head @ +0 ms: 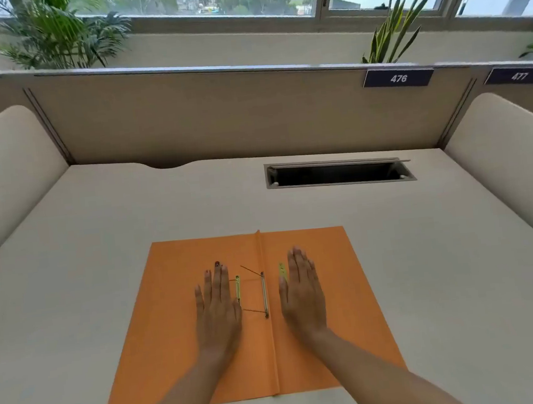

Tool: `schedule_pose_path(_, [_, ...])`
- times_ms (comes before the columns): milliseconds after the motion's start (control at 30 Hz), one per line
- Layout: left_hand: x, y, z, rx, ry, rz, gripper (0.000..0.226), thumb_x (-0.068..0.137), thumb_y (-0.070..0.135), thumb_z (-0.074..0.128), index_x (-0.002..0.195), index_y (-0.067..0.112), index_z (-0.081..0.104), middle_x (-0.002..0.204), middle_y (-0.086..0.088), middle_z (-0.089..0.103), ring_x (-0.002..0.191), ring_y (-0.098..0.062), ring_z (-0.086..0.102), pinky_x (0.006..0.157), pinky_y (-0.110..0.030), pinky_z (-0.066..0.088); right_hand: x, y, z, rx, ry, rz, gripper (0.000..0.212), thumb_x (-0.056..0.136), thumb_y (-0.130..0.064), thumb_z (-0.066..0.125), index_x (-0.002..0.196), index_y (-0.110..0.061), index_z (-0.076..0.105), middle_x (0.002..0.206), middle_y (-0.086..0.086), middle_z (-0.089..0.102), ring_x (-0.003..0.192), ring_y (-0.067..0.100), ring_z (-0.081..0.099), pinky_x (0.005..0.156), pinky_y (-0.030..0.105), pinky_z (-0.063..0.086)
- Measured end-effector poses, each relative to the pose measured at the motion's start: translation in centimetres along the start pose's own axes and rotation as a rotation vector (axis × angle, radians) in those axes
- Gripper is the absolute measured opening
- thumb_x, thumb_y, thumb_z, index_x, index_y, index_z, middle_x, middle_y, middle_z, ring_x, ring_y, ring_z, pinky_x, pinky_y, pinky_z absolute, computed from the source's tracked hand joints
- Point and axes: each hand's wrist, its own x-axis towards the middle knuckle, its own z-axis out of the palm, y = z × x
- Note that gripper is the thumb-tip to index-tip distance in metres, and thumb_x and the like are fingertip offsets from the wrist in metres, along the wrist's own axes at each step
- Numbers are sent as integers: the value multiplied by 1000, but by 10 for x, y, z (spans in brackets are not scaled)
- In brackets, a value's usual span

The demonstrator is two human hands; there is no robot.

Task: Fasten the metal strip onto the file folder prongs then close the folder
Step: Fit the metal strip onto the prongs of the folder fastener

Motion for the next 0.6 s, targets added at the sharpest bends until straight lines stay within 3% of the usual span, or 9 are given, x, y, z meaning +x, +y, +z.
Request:
schedule_pose_path(233, [3,17,-2,-140,-109,-45,69,89,47,11,148,14,27,160,-5,13,147,-20,8,118,-35,-13,-16,9,8,-6,-89,87,56,99,-33,26,146,-3,32,153,10,34,144,20,27,118,32,12])
schedule_pose_path(400, [11,30,-2,-378,-185,-126,54,97,39,44,146,20,32,158,-2,21,148,-16,11,119,-40,-8,-19,10,9,43,-120,69,56,99,-33,24,145,-4,35,150,9,40,142,20,30,119,35,19])
schedule_pose_path(600, [15,37,-1,-310,-186,-125,64,90,47,52,146,21,33,157,1,25,148,-16,11,118,-45,-9,-20,8,2,155,-82,-183,40,95,-15,42,132,-6,55,138,7,55,136,21,42,117,37,24])
